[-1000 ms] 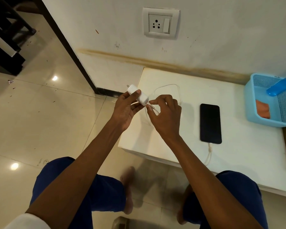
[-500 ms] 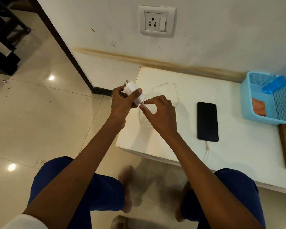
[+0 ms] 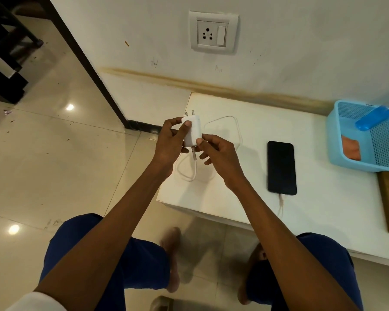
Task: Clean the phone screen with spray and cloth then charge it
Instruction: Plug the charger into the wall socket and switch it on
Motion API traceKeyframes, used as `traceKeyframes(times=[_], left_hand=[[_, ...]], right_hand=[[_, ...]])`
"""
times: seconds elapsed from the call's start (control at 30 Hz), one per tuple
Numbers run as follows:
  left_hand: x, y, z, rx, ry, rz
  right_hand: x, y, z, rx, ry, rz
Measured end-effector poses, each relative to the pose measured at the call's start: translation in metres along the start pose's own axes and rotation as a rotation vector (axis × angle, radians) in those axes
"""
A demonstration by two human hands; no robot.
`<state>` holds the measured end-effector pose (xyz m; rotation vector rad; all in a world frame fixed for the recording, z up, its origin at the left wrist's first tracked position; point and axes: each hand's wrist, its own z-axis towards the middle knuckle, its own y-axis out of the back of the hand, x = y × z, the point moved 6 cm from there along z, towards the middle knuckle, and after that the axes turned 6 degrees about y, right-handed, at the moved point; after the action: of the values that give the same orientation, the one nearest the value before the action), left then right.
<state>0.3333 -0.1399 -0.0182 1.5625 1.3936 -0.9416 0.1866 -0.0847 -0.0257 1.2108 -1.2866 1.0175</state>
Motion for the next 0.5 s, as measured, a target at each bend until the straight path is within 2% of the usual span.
traceKeyframes(times=[0.4,0.5], left_hand=[[-0.038,-0.029,0.002,0.182,-0.023,-0.045],[-0.054,-0.037,0.005,0.171,-0.046,-0.104]], right_hand=[[0.014,0.027,-0.002,-0.178,-0.147,0.171],[0.030,0.036,0.005,-0.269,-0.152,0.188]])
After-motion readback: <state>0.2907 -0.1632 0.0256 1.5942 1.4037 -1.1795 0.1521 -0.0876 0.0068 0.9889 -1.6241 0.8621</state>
